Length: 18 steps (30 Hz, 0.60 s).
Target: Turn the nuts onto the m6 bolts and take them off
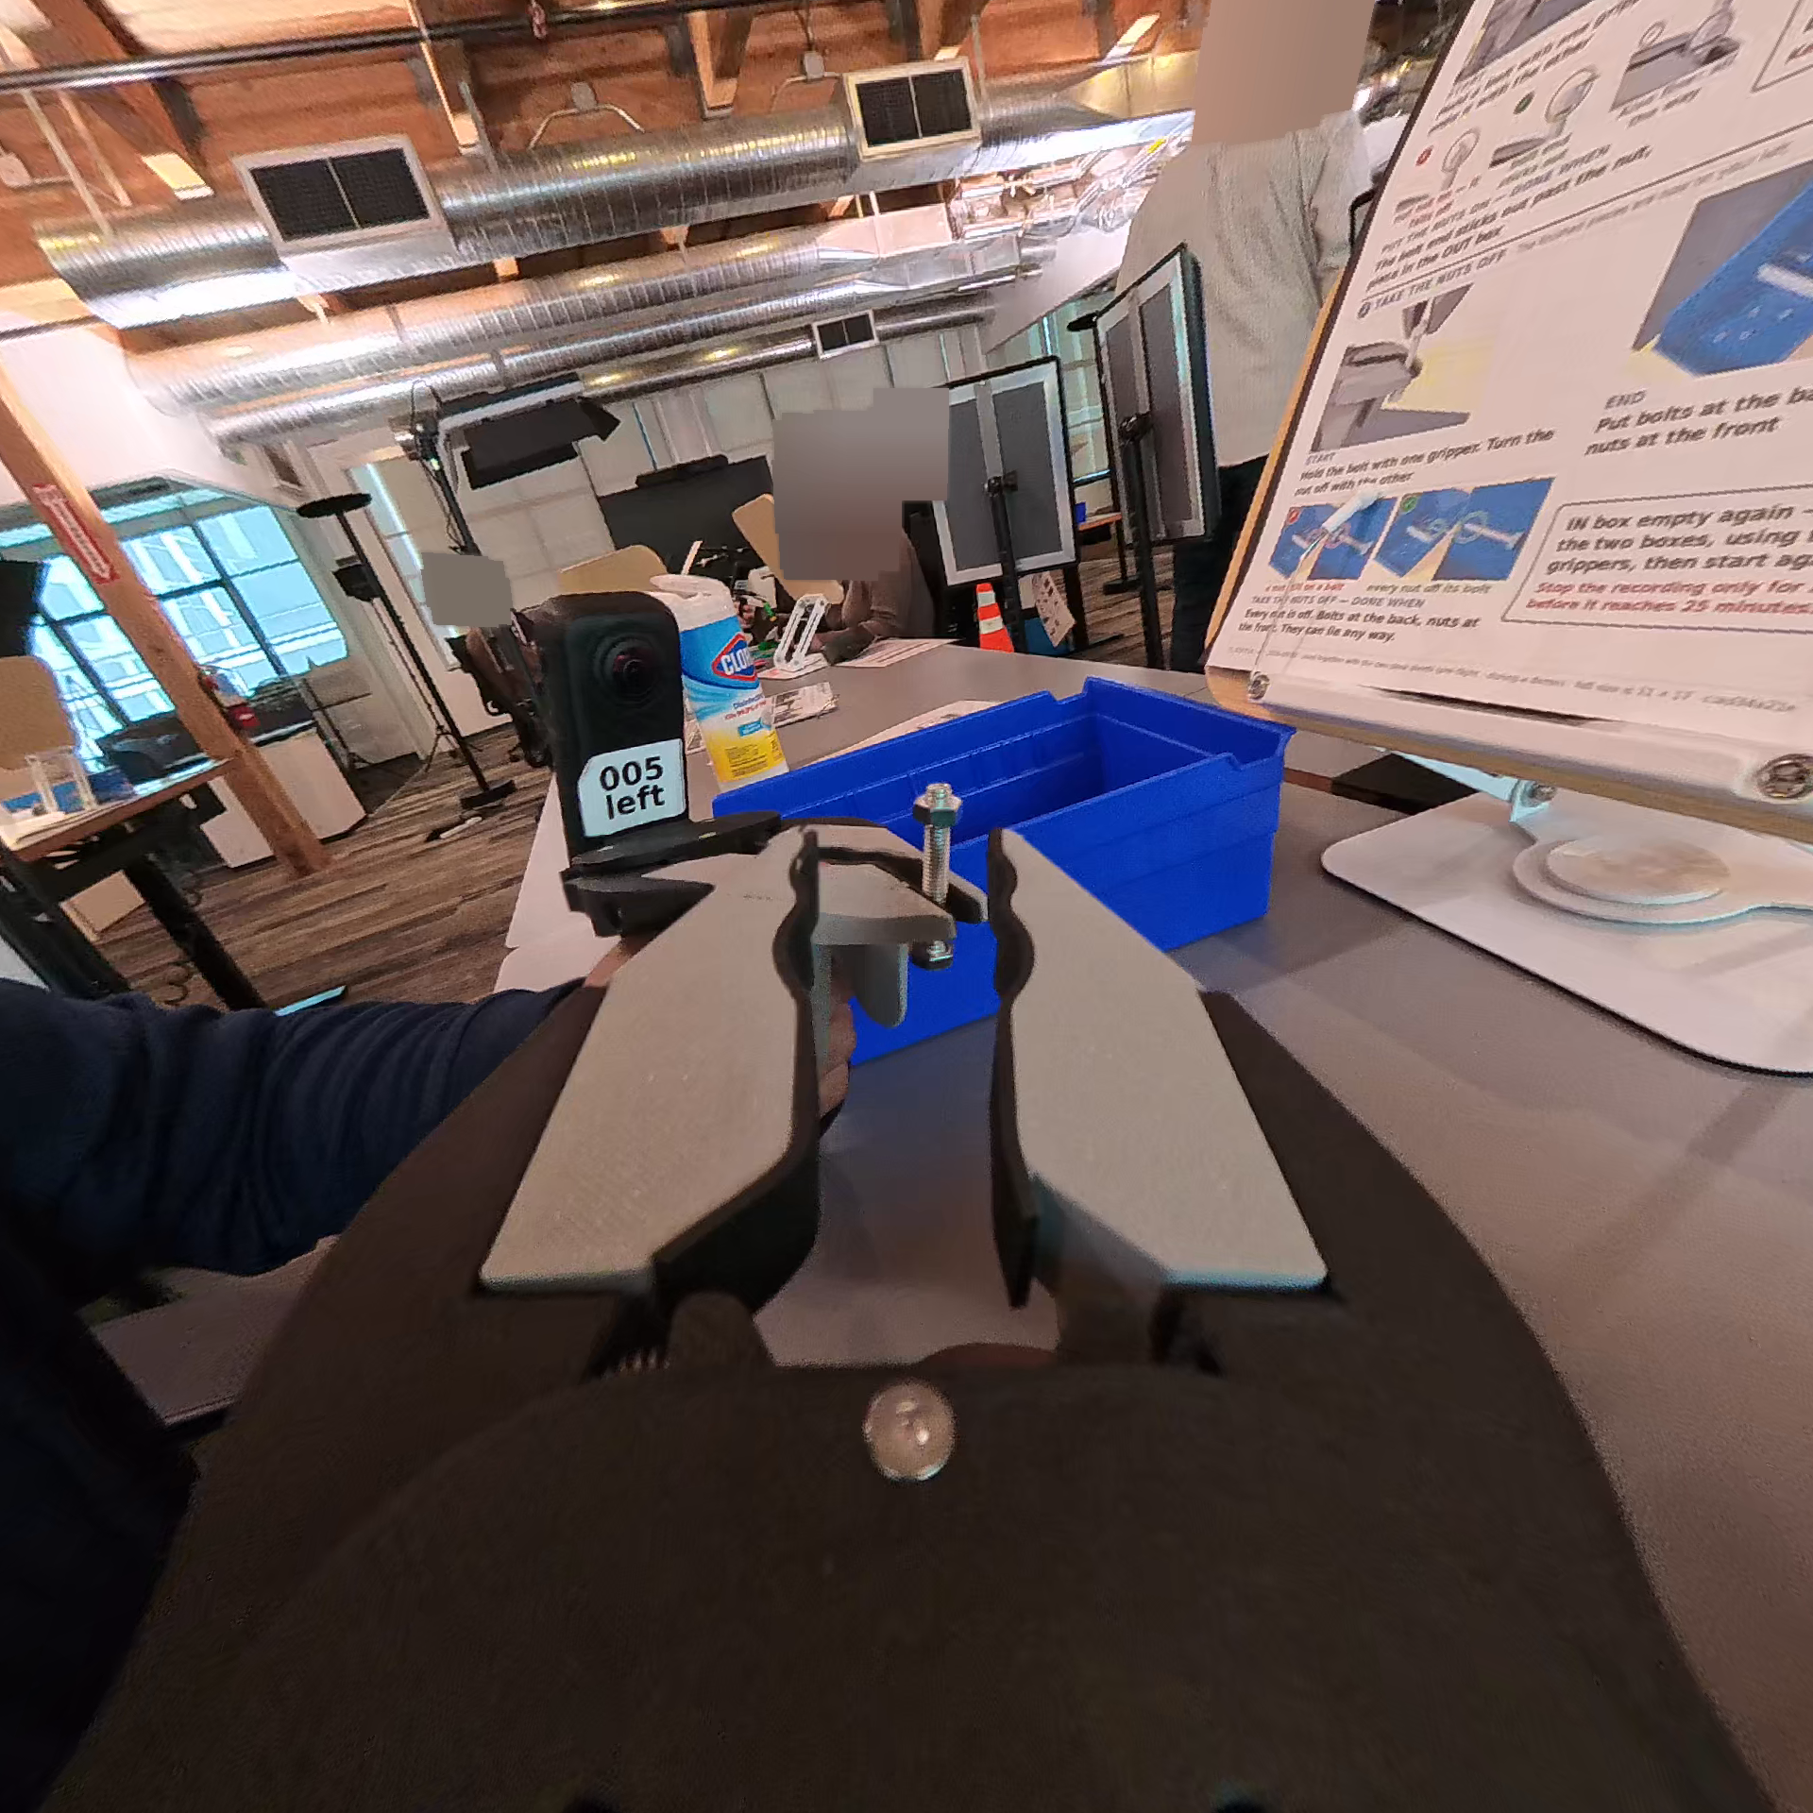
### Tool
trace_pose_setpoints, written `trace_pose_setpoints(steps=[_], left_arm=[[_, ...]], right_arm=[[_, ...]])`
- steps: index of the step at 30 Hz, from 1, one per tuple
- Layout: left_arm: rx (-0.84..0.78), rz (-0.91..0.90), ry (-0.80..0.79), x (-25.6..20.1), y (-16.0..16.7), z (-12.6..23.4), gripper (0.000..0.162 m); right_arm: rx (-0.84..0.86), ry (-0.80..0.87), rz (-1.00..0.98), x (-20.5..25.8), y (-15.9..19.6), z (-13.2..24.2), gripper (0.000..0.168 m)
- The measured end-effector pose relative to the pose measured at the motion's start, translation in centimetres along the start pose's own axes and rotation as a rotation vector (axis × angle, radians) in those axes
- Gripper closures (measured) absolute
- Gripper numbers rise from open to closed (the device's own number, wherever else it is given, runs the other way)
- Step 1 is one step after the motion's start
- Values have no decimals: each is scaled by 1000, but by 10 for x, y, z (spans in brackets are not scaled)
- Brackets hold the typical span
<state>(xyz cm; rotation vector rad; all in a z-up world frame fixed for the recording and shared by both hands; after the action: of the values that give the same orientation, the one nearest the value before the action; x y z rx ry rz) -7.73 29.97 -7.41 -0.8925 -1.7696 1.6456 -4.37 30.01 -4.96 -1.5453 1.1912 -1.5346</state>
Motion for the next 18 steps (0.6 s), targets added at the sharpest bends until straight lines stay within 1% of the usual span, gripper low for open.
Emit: trace_pose_setpoints(steps=[2, 7, 13, 18], left_arm=[[2, -5, -2, 0, 1, 0, 160], [21, -30, -24, 4, 6, -2, 160], [29, -11, -33, 7, 10, -2, 160], [42, -19, -42, 8, 12, -3, 160]], right_arm=[[16, -16, -6, 2, 4, -2, 133], [29, -16, -2, 3, 8, -4, 131], [29, -5, -29, -2, 10, -5, 124], [24, -1, -35, -4, 9, -4, 123]])
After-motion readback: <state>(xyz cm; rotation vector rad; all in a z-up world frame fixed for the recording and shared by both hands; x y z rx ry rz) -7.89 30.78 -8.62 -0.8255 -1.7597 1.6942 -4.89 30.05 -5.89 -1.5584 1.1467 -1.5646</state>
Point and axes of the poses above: each gripper's, where its closed fingertips meet, z back along the fingers, y out of its underside, x = y × z across the jaws, the point moved 2 cm from there along z, back along the fingers, and after that the axes turned 9 degrees about -z, right-handed, at the moved point
